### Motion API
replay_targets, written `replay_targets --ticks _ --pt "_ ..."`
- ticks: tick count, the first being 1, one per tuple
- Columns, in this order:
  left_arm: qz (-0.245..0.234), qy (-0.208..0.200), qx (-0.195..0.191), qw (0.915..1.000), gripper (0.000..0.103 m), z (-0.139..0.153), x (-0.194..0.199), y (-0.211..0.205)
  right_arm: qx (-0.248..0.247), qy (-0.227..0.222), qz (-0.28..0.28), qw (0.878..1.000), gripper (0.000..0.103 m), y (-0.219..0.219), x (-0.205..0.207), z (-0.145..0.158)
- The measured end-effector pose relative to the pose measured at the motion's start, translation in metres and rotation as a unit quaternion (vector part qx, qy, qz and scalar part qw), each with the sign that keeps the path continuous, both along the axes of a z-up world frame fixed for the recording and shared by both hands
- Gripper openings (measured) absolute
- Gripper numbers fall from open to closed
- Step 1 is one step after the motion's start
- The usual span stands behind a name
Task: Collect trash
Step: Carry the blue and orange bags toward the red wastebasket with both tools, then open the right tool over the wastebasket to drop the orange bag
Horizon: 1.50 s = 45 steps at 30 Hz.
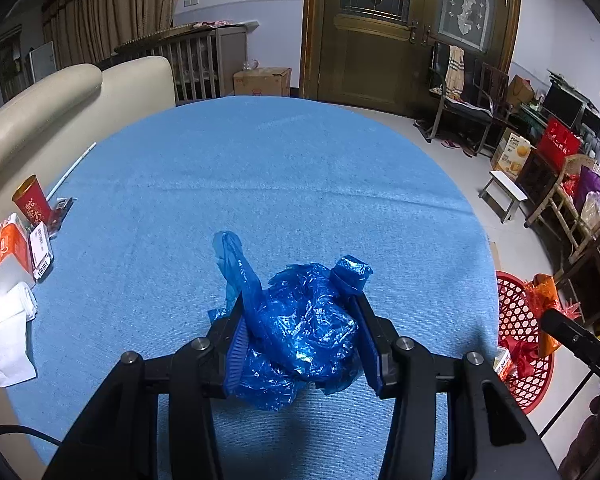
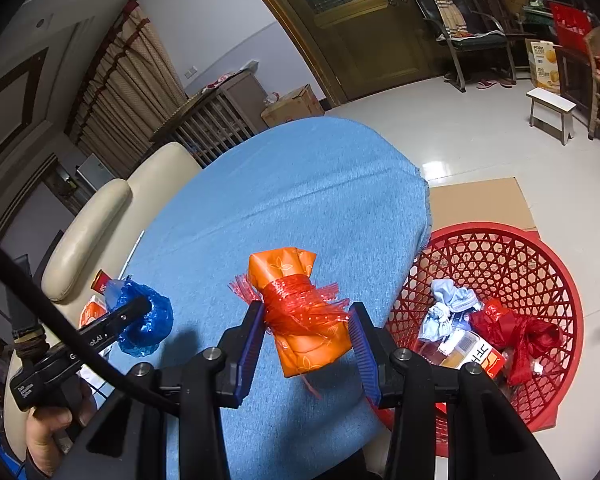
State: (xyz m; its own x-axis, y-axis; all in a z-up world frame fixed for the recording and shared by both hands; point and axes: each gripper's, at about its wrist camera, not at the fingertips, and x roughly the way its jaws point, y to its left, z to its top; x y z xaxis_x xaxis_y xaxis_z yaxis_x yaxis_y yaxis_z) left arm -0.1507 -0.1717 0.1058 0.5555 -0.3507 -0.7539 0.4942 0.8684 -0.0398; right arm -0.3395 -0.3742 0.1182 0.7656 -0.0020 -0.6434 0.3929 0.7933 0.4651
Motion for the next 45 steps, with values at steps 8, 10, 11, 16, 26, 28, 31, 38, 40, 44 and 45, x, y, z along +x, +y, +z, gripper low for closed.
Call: replay_targets --ticks 8,10,11,16,26,28,31,38,40,44,45 --pt "-0.010 0.001 -0.002 0.9999 0.050 0.000 -0.003 -0.003 -0.006 0.002 -0.011 1.000 0.046 -0.003 -0.006 0.002" --pt "-0.014 0.003 -0.002 0.9999 0.050 0.000 0.000 -0.001 -0.007 0.001 -0.017 1.000 0.046 -0.005 -0.009 0.003" --pt "-0.017 0.003 -0.001 0.9999 0.050 0.000 0.000 -0.002 -0.006 0.001 -0.020 1.000 0.046 -0.007 -0.011 0.003" --pt "-0.030 0.001 -0.006 0.9995 0.050 0.005 -0.003 -0.008 -0.008 0.005 -0.048 0.999 0.046 -0.021 -0.027 0.003" --pt "-0.102 -0.011 -0.003 0.9947 0.050 0.014 -0.035 -0.064 -0.023 0.016 -0.126 0.992 0.046 -0.062 -0.070 0.004" --pt "-0.117 -0.011 0.001 0.9931 0.050 0.013 -0.042 -0.073 -0.023 0.023 -0.134 0.990 0.046 -0.069 -0.077 -0.001" --pt "-0.136 -0.013 0.012 0.9906 0.050 0.011 -0.053 -0.088 -0.016 0.029 -0.142 0.989 0.046 -0.077 -0.084 -0.006" --pt "-0.162 -0.014 0.029 0.9863 0.050 0.008 -0.072 -0.110 -0.002 0.030 -0.147 0.989 0.046 -0.082 -0.093 -0.015" --pt "-0.167 -0.014 0.031 0.9854 0.050 0.007 -0.074 -0.114 -0.001 0.030 -0.147 0.989 0.046 -0.083 -0.093 -0.016" --pt "-0.178 -0.010 0.031 0.9836 0.050 0.005 -0.081 -0.122 -0.005 0.029 -0.147 0.989 0.046 -0.085 -0.092 -0.017" --pt "-0.181 -0.010 0.032 0.9828 0.050 0.005 -0.084 -0.127 -0.008 0.029 -0.147 0.989 0.046 -0.085 -0.092 -0.016"
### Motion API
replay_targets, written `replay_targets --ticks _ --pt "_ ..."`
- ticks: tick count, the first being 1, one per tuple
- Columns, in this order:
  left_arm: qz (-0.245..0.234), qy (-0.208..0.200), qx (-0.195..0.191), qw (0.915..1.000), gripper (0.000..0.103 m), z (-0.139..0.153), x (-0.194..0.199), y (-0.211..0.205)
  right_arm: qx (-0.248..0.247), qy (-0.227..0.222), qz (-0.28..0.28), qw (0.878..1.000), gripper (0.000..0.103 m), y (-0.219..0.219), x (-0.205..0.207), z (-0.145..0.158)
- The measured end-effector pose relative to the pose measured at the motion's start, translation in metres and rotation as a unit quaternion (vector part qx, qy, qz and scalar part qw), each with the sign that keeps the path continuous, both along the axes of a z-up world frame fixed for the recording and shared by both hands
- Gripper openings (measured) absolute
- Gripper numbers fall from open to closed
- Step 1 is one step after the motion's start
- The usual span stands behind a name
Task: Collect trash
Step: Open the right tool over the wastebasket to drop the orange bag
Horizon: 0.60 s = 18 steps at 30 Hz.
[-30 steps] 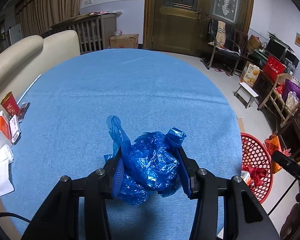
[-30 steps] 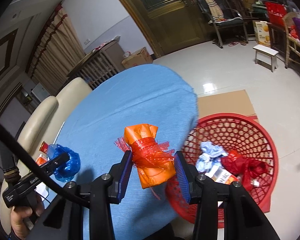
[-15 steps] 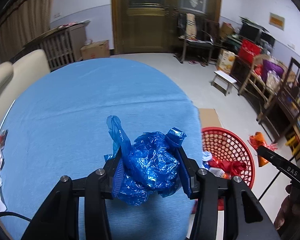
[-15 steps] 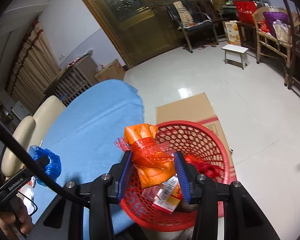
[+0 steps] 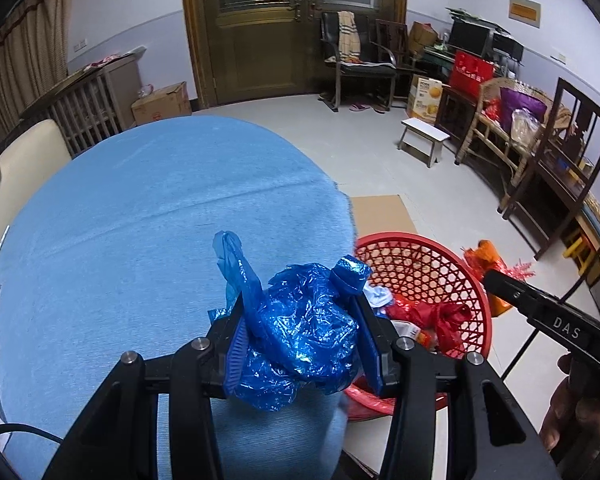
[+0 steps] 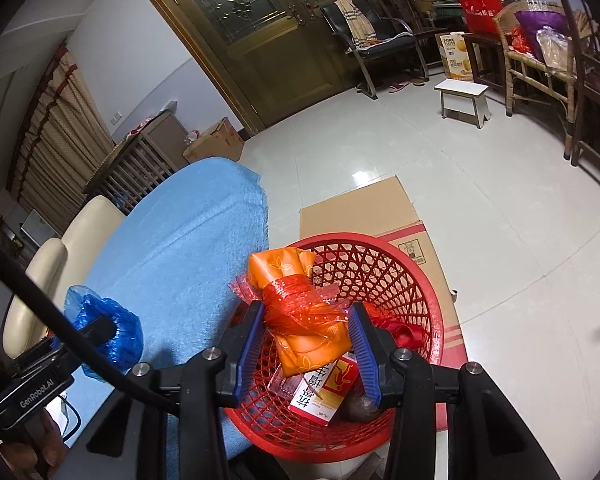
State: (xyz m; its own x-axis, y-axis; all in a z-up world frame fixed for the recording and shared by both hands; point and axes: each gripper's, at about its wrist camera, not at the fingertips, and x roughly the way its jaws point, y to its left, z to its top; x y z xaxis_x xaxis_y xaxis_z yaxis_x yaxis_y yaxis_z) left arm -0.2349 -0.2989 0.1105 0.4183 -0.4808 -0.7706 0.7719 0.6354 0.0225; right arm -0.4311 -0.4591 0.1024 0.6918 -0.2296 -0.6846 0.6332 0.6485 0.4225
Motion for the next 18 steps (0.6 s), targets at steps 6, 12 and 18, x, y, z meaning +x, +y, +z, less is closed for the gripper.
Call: replay_targets --ticks 6,12,18 --pt "-0.010 0.003 0.003 0.9999 0.050 -0.002 -0.006 -0.003 -0.003 0.004 0.001 1.000 0.046 -0.004 0.002 -0.001" --pt "-0.004 0.011 0.003 0.9999 0.050 -0.005 -0.003 -0.004 -0.012 0.011 0.006 1.000 0.046 -0.010 0.010 -0.003" --pt "-0.011 0.012 0.001 0.9999 0.050 -0.005 -0.004 -0.011 -0.022 0.018 0.007 1.000 0.046 -0.020 0.023 -0.005"
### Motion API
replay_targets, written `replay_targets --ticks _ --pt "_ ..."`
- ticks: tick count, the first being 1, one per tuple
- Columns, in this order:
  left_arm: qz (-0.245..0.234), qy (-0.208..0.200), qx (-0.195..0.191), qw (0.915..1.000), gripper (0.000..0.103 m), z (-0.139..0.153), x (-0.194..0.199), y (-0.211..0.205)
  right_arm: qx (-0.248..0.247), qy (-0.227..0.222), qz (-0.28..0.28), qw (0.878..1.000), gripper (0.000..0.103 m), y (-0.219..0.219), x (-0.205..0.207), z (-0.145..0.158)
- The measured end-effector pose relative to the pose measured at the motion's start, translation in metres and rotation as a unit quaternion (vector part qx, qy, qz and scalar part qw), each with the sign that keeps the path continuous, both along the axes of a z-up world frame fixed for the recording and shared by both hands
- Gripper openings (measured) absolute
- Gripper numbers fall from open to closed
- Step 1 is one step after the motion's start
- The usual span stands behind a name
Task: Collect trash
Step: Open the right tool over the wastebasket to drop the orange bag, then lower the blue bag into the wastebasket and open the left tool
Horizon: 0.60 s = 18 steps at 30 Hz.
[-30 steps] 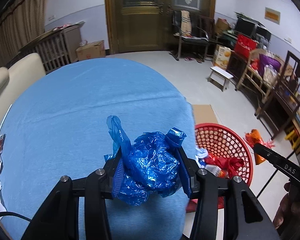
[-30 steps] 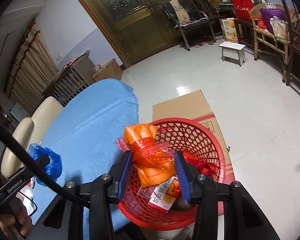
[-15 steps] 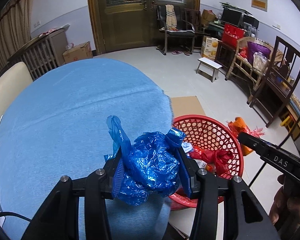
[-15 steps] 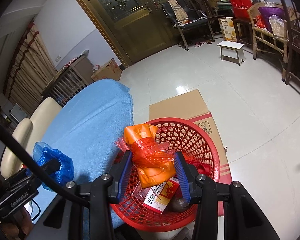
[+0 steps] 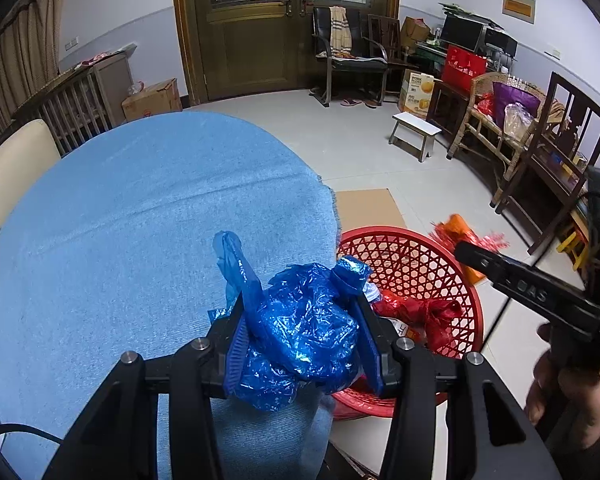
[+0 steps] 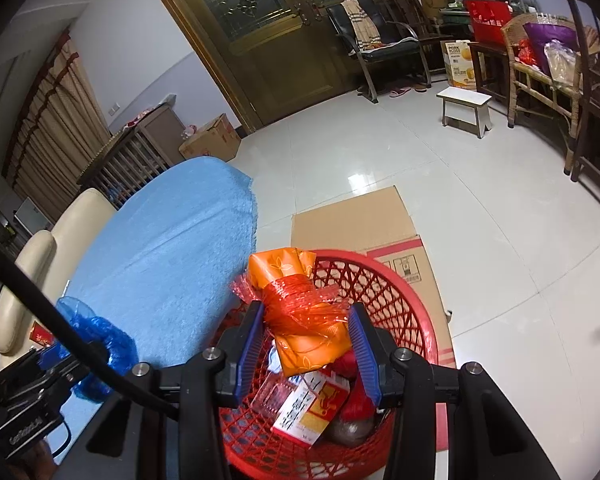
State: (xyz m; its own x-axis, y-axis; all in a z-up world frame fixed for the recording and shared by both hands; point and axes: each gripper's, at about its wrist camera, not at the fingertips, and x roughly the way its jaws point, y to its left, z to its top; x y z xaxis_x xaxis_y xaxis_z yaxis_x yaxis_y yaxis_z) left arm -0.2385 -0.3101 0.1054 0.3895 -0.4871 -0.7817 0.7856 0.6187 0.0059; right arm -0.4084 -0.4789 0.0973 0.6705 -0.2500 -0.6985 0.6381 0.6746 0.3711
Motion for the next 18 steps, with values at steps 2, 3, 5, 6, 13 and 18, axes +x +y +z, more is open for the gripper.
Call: replay_targets --ticks 2,3,5,6,13,18 --pt "-0.002 0.001 -0.001 1.0000 0.050 -0.001 -0.001 -0.001 -0.002 0.004 0.003 1.000 0.046 -0.005 0.007 -0.001" --pt "-0.003 0.000 -0.002 1.0000 0.050 -0.002 -0.002 -0.002 -0.001 0.006 0.007 1.000 0.047 -0.008 0.010 -0.003" --pt "-0.004 0.000 -0.002 1.0000 0.050 -0.003 -0.003 -0.004 -0.001 0.011 0.012 1.000 0.048 -0.012 0.017 -0.005" --pt "-0.004 0.000 -0.002 1.0000 0.050 -0.003 -0.002 -0.004 -0.002 0.014 0.016 1.000 0.051 -0.014 0.022 -0.008" --pt "-0.005 0.005 0.002 1.0000 0.050 -0.007 0.000 -0.008 0.019 0.022 -0.008 1.000 0.076 -0.026 0.025 -0.025" --pt "-0.009 0.006 0.005 0.9999 0.050 -0.008 -0.003 -0.012 0.024 0.004 -0.022 0.999 0.076 -0.022 0.001 -0.017"
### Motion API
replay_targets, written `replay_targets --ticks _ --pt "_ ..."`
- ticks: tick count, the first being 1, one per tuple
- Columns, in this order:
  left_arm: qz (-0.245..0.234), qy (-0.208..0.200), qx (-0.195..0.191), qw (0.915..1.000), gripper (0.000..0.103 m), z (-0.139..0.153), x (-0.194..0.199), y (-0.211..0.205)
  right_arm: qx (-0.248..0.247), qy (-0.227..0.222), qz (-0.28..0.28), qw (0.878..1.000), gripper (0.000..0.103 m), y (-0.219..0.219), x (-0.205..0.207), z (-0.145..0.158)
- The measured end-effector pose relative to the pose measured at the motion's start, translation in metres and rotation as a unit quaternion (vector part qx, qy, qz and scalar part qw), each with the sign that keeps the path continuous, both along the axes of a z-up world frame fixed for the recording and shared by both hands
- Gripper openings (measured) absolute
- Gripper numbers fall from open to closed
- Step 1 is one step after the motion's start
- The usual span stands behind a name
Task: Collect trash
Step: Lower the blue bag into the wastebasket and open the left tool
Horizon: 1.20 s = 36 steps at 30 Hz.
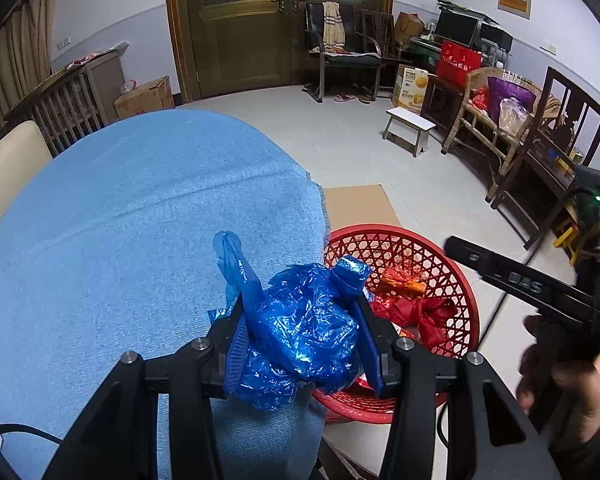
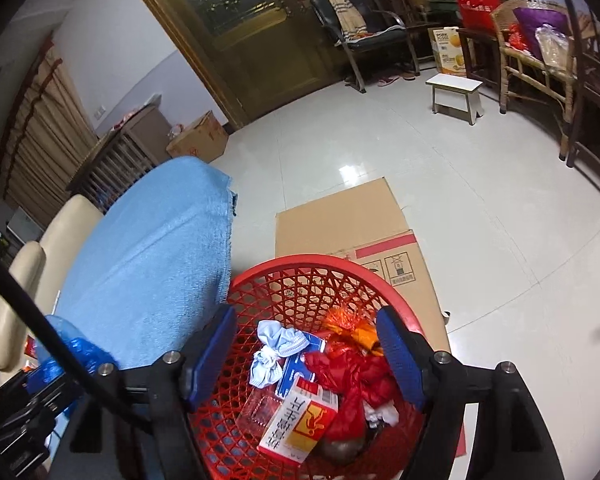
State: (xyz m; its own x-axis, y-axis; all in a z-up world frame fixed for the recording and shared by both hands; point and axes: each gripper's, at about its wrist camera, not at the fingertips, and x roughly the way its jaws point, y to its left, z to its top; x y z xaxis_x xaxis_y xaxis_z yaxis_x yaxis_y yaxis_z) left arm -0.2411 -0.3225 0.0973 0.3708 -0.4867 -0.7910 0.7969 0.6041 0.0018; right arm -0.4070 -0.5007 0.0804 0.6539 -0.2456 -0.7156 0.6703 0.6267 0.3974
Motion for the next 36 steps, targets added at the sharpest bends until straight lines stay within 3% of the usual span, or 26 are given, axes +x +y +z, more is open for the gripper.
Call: replay_targets --ticks 14,36 --pt "-0.032 0.011 0.007 0.9994 0.050 -0.007 -0.014 -0.030 0.023 -0.040 -0.057 0.997 0.076 -0.004 -0.059 0.020" --pt "-0.045 0.033 0.018 0.9983 0.050 -0.028 -0.006 -0.059 0.012 -0.060 -0.086 0.994 0.076 -0.012 -0.073 0.037"
